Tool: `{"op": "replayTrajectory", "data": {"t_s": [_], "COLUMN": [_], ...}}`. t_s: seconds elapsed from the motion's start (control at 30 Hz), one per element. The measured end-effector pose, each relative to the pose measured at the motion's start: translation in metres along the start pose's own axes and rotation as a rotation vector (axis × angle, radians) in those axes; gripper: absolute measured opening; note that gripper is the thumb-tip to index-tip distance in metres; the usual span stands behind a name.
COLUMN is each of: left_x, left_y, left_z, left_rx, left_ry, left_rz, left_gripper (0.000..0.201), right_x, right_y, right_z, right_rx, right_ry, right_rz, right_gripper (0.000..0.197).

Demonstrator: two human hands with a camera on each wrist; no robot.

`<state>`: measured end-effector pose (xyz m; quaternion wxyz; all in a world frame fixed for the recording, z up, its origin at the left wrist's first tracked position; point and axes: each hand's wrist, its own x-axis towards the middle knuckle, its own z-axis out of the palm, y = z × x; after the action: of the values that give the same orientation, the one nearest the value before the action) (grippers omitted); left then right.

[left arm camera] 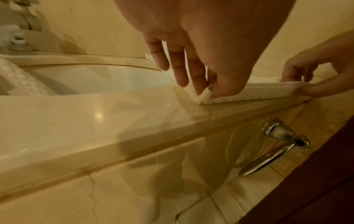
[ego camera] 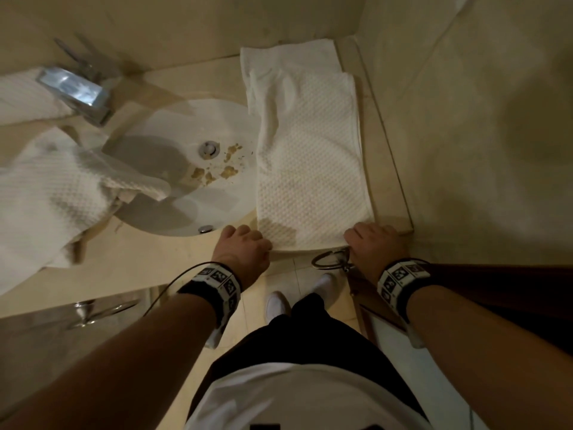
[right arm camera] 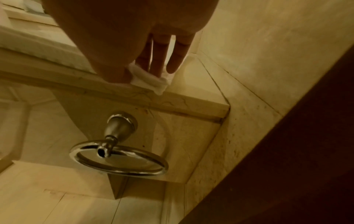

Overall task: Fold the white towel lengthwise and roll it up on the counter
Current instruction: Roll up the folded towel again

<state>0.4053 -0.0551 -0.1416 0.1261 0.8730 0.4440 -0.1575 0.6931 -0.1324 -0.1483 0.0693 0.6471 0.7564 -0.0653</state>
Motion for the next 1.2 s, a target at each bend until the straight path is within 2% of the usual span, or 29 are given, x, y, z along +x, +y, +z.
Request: {"op": "replayTrajectory", "data": {"t_s": [0.27, 0.43, 0.57, 0.67, 0.73, 0.8, 0.9, 1.0, 1.1, 1.17, 1.2], "left_x": [0.014, 0.020, 0.020, 0.020, 0.021, 0.021, 0.021, 0.021, 0.019, 0.017, 0.016], "left_y": [-0.001, -0.005, -0.011, -0.009, -0.004, 0.002, 0.010, 0.016, 0.015, 0.010, 0.007], "left_z": [-0.019, -0.030, -0.029, -0.027, -0.025, -0.022, -0.013, -0.011, -0.004, 0.004, 0.007], "left_rx": [-0.040, 0.014, 0.061, 0.052, 0.069, 0.082, 0.041, -0.043, -0.043, -0.037, -0.036], "left_ry": [-0.077, -0.087, -0.056, -0.053, -0.061, -0.074, -0.041, 0.022, 0.070, 0.065, 0.057], "left_rz": [-0.066, -0.040, -0.008, 0.036, 0.120, 0.186, 0.173, 0.143, 0.221, 0.278, 0.287], "left_gripper": [0.027, 0.017, 0.029, 0.041, 0.052, 0.052, 0.053, 0.046, 0.034, 0.033, 0.033], "right_x": [0.014, 0.021, 0.026, 0.027, 0.028, 0.029, 0.029, 0.024, 0.016, 0.010, 0.008], "right_y": [-0.003, -0.006, -0.006, -0.002, 0.002, 0.003, 0.001, 0.000, 0.003, 0.010, 0.013], "right_z": [-0.016, -0.014, -0.009, -0.013, -0.016, -0.018, -0.017, -0.018, -0.015, -0.008, -0.004], "right_rx": [-0.035, -0.065, -0.087, -0.065, -0.042, -0.022, 0.033, 0.048, 0.023, -0.009, -0.025], "right_ry": [-0.068, 0.017, 0.053, -0.006, -0.051, -0.076, -0.070, -0.084, -0.100, -0.155, -0.208], "right_rz": [0.026, 0.067, 0.117, 0.129, 0.107, 0.059, 0.049, 0.021, -0.048, -0.088, -0.102], "right_gripper": [0.045, 0.032, 0.024, 0.036, 0.053, 0.058, 0.054, 0.037, 0.026, 0.031, 0.045]}}
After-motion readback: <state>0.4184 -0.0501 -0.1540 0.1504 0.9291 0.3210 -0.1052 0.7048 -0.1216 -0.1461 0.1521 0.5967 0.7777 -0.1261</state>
